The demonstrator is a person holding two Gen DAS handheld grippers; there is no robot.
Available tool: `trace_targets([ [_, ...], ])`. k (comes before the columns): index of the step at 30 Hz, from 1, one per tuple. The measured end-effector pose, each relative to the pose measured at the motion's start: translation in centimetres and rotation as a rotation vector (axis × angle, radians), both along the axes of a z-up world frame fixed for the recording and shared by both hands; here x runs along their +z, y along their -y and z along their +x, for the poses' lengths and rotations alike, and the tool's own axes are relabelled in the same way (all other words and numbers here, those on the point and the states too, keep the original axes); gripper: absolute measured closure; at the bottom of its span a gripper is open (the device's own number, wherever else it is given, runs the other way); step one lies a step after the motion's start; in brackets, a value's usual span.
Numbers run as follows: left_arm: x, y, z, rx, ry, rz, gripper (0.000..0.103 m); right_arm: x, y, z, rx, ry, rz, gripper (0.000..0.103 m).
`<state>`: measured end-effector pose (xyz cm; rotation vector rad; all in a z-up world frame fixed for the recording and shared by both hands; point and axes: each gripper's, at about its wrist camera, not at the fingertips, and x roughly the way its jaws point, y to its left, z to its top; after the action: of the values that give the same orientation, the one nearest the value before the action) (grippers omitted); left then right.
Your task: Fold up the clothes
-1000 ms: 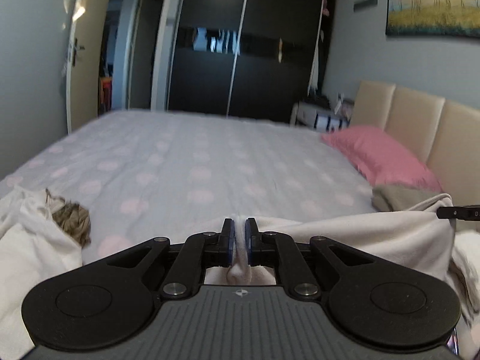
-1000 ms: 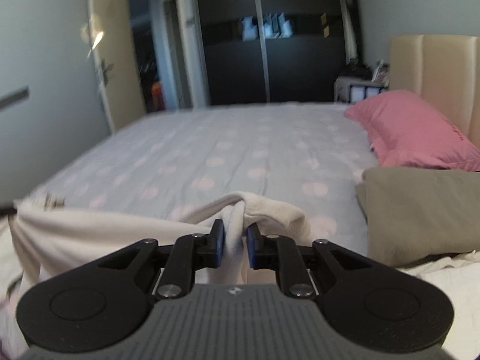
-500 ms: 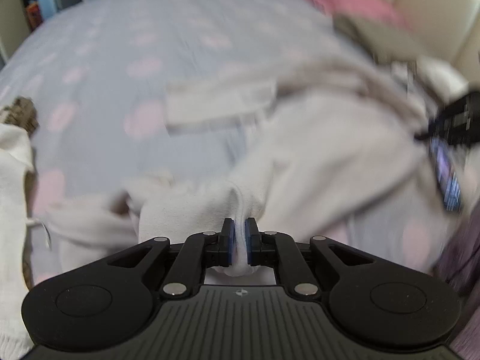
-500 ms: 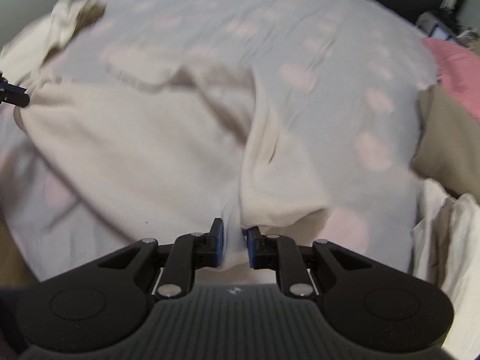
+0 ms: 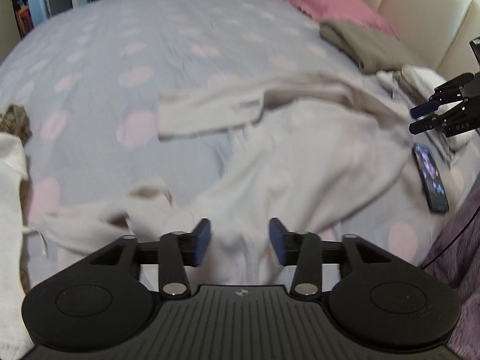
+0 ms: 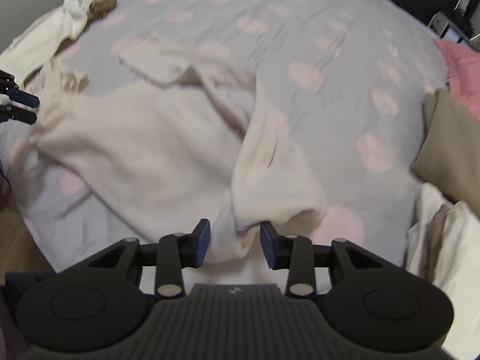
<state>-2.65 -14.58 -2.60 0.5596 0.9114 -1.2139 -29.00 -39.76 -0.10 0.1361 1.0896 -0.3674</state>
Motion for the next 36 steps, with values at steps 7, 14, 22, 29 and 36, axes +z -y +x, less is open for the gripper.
trace_targets([
  [7,-2.8,2.6,3.7,0.159,-0.005,0.076,0.058,0.3,2.4,3.1,-0.094,0.097,-0.071,0.047],
  [14,-5.4,3.5,3.4,0.120,0.000,0.159,0.063,-1.6,5.0,6.9,-0.183,0.166,-0.075,0.050],
  [22,-6.0,3.1,2.6,0.091,0.046,0.192,0.086,-3.2,6.7,7.4,-0.219,0.091,-0.036,0.093],
  [29,-6.0,2.8,3.0,0.109,0.030,0.196,0.087,-1.8,8.0,1.9,-0.326,-0.049,-0.232,0.094],
  [36,-5.5,2.7,2.9,0.109,0.030,0.200,0.087,-3.1,9.4,-3.6,-0.435,-0.160,-0.237,0.093],
])
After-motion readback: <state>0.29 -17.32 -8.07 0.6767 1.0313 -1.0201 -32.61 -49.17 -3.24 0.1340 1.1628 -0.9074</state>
